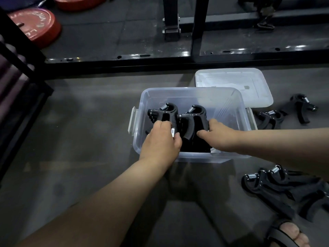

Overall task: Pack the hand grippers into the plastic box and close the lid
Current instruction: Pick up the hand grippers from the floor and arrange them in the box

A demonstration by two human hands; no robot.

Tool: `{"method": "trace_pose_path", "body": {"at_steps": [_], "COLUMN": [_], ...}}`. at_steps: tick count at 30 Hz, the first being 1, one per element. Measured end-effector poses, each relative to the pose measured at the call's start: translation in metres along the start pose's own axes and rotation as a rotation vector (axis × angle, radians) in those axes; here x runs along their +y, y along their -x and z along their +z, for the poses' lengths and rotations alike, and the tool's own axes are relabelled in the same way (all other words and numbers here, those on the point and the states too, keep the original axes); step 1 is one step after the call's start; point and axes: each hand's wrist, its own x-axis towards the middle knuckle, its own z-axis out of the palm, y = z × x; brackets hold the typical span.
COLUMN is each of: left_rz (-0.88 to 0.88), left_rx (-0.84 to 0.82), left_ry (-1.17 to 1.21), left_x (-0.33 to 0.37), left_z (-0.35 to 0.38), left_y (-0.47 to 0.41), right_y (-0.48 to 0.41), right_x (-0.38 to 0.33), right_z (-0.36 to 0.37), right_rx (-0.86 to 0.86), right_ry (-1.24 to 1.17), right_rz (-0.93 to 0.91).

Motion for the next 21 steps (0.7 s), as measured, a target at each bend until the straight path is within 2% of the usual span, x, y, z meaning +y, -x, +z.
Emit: {"method": "trace_pose_path", "body": {"at_steps": [4, 7, 9, 15, 21], "left_rz": [-0.003, 0.086, 0.163, 0.323, 0.332], "left_rx": [-0.005, 0.129, 0.206, 0.086, 0.033], "left_ry": [-0.028, -0.226, -0.262, -0.359, -0.361], "left_x": [-0.001, -0.001, 0.001, 0.012, 0.013], "left_z": [0.0, 0.004, 0.006, 0.011, 0.013], "left_y": [-0.002, -0.003, -0.004, -0.01, -0.017], "right_y": [0.0, 0.001, 0.002, 0.005, 0.009], "right_x": [-0.001, -0.001, -0.001, 0.0, 0.01], "right_z": [0.001, 0.001, 0.001, -0.002, -0.001], "right_rx": [-0.003, -0.013, -0.013, -0.01, -0.006], "right_ry": [-0.036, -0.047, -0.056, -0.053, -0.012], "right_rz": [-0.001, 0.004, -0.003, -0.047, -0.145]}}
